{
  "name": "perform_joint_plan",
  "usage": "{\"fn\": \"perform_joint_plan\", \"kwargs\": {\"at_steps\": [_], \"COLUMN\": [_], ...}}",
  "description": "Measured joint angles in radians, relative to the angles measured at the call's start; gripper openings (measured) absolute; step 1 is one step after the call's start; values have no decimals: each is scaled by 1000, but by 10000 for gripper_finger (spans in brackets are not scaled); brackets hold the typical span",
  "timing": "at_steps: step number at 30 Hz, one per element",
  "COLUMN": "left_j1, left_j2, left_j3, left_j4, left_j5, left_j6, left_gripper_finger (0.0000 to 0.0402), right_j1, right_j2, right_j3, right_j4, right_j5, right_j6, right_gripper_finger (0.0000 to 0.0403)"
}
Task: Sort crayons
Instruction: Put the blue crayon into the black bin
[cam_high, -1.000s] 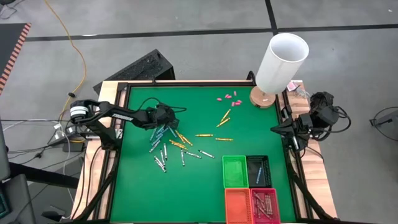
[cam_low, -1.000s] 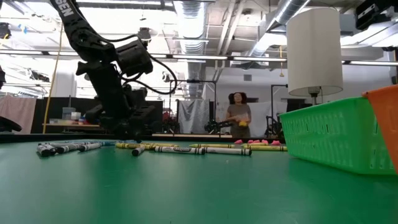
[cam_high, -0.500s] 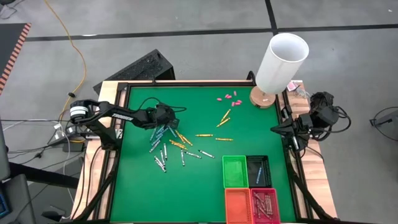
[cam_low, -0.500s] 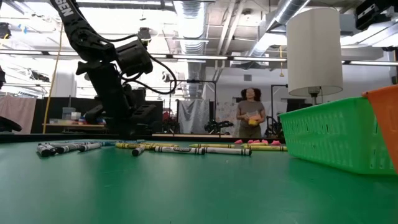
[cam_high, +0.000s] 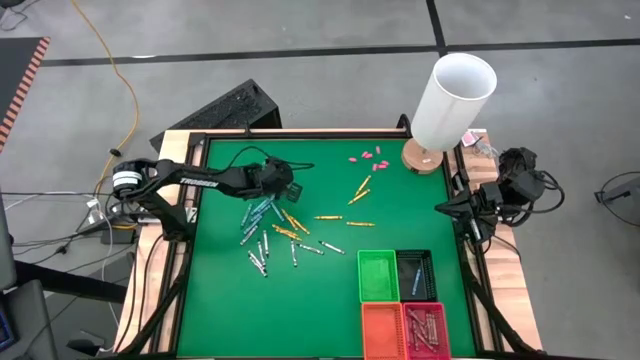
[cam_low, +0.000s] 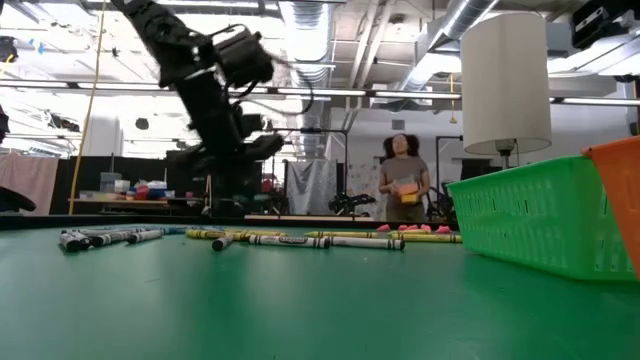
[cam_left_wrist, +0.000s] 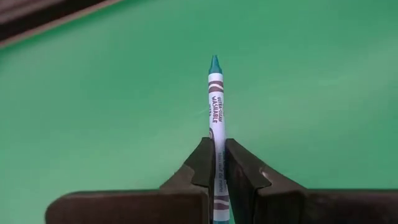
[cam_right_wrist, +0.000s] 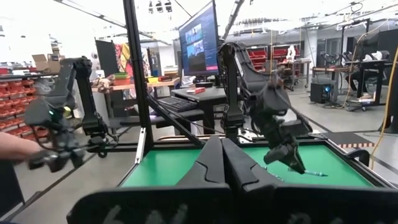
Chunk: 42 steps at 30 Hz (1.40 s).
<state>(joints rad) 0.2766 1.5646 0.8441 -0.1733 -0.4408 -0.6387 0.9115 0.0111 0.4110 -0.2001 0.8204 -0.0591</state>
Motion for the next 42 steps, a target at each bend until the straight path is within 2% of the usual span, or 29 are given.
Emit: {"fn": "perform_joint_plan", "kwargs": {"at_steps": [3, 7, 11, 16, 22, 34, 38, 42], "left_j1": [-37, -125, -226, -329, -392, -444, -444, -444], "left_j2": [0, 0, 26, 116, 298, 719, 829, 908], "left_j3": [64, 134, 195, 291, 473, 925, 1067, 1173], "left_j4": [37, 201, 393, 484, 522, 511, 484, 447], "left_j5": [31, 69, 55, 19, 10, 234, 305, 324], "left_j6": [60, 93, 155, 246, 287, 371, 436, 508], "left_gripper_finger": [9, 10, 10, 6, 6, 5, 5, 5], "right_j1": [0, 0, 0, 0, 0, 0, 0, 0], "right_j2": [0, 0, 0, 0, 0, 0, 0, 0], "right_j3": [0, 0, 0, 0, 0, -3, -12, -22], "right_j4": [-2, -2, -3, -3, -5, -9, -10, -9], "right_j5": [0, 54, 94, 130, 132, 133, 134, 145], "right_j6": [1, 8, 8, 8, 9, 33, 33, 45], "right_gripper_finger": [0, 0, 0, 0, 0, 0, 0, 0]}}
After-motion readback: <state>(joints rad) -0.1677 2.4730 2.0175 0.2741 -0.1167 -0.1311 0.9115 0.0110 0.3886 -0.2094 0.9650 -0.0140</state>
